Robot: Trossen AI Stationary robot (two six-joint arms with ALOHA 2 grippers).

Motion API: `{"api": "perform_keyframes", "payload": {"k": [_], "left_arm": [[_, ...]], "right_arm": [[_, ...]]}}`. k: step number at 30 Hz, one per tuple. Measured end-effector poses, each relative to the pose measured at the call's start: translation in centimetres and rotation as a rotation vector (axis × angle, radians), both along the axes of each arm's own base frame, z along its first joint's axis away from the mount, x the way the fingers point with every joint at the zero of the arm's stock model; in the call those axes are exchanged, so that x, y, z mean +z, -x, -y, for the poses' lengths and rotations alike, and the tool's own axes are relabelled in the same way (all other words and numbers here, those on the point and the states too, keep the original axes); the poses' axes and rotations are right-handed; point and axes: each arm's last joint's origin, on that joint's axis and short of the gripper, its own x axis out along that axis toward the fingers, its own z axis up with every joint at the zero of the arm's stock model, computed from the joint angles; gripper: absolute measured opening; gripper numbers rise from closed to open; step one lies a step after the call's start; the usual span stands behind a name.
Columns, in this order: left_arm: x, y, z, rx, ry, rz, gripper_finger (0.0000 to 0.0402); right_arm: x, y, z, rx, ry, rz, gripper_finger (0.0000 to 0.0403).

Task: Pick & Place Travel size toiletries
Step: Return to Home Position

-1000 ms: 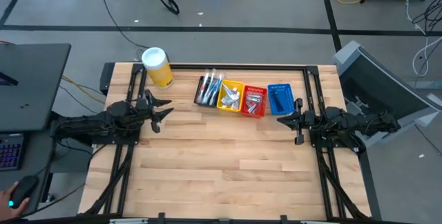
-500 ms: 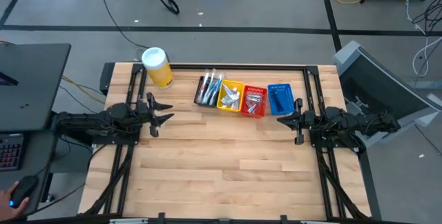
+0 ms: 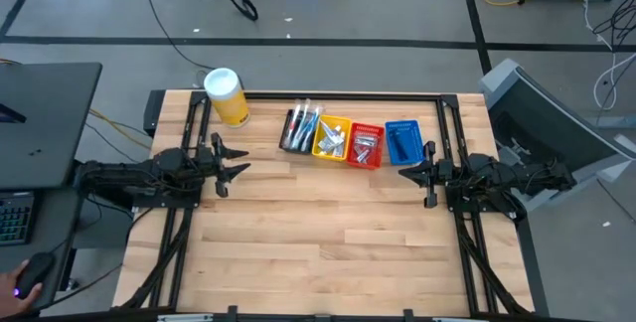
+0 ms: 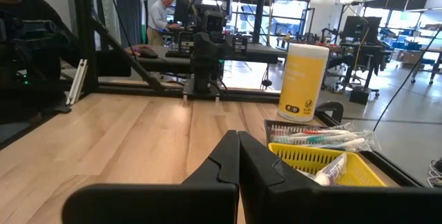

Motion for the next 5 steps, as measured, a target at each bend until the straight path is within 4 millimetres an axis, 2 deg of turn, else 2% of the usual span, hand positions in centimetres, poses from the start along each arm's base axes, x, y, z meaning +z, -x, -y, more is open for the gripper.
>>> {"api": "perform_keyframes", "payload": {"k": [5], "left_arm": [[0.00, 0.00, 0.00, 0.000, 0.000, 0.000, 0.0169]], "right_arm": [[0.00, 0.00, 0.00, 0.000, 0.000, 0.000, 0.0001]]}}
